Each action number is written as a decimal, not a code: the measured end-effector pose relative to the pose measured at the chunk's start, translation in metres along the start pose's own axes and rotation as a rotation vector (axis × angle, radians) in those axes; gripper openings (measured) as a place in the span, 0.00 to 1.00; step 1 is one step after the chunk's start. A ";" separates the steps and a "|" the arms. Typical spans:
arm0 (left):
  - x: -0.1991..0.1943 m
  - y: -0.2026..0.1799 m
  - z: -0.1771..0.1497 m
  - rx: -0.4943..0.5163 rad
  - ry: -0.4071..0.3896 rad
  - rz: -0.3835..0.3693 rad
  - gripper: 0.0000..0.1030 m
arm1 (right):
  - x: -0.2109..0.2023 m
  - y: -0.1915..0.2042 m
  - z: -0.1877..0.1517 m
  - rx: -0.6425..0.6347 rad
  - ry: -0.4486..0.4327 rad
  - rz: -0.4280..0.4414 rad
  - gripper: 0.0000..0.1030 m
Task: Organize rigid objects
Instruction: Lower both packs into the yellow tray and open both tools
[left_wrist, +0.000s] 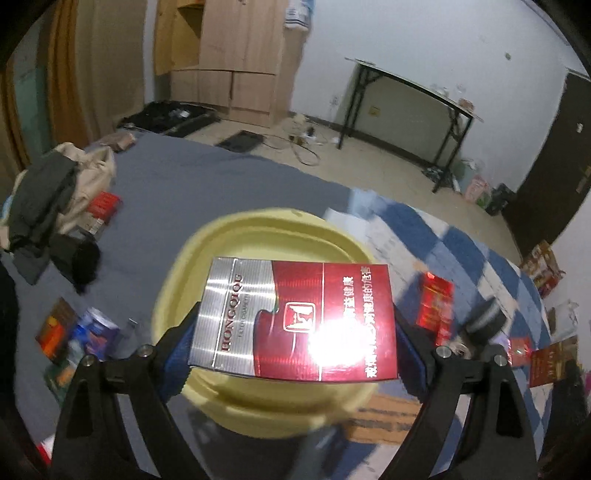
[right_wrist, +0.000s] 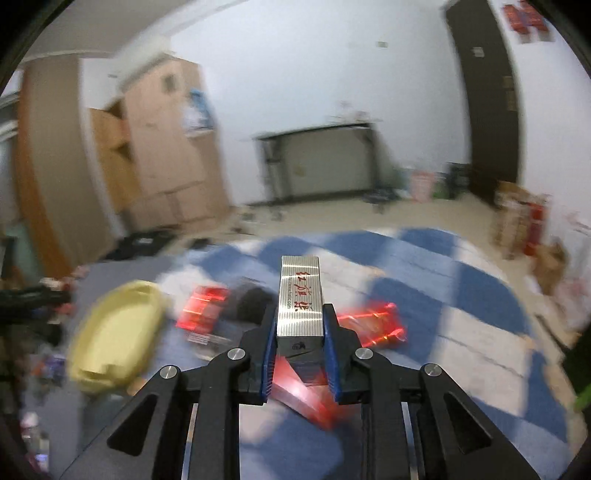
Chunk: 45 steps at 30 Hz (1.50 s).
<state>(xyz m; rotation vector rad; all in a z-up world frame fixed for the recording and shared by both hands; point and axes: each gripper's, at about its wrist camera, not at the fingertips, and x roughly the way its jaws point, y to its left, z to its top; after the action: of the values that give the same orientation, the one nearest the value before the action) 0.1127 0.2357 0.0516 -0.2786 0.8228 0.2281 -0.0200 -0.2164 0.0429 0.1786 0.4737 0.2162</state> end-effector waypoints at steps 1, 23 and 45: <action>0.001 0.009 0.003 0.000 0.000 0.014 0.88 | 0.002 0.018 0.006 -0.017 -0.002 0.041 0.21; 0.129 0.076 -0.006 0.006 0.178 -0.024 0.88 | 0.230 0.269 0.015 -0.255 0.205 0.384 0.21; 0.074 0.072 0.016 -0.012 0.092 0.019 1.00 | 0.192 0.230 0.021 -0.158 0.097 0.334 1.00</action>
<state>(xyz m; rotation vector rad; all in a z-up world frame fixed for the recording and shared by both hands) 0.1504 0.3151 -0.0044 -0.2943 0.9158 0.2399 0.1189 0.0500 0.0289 0.0916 0.5193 0.5900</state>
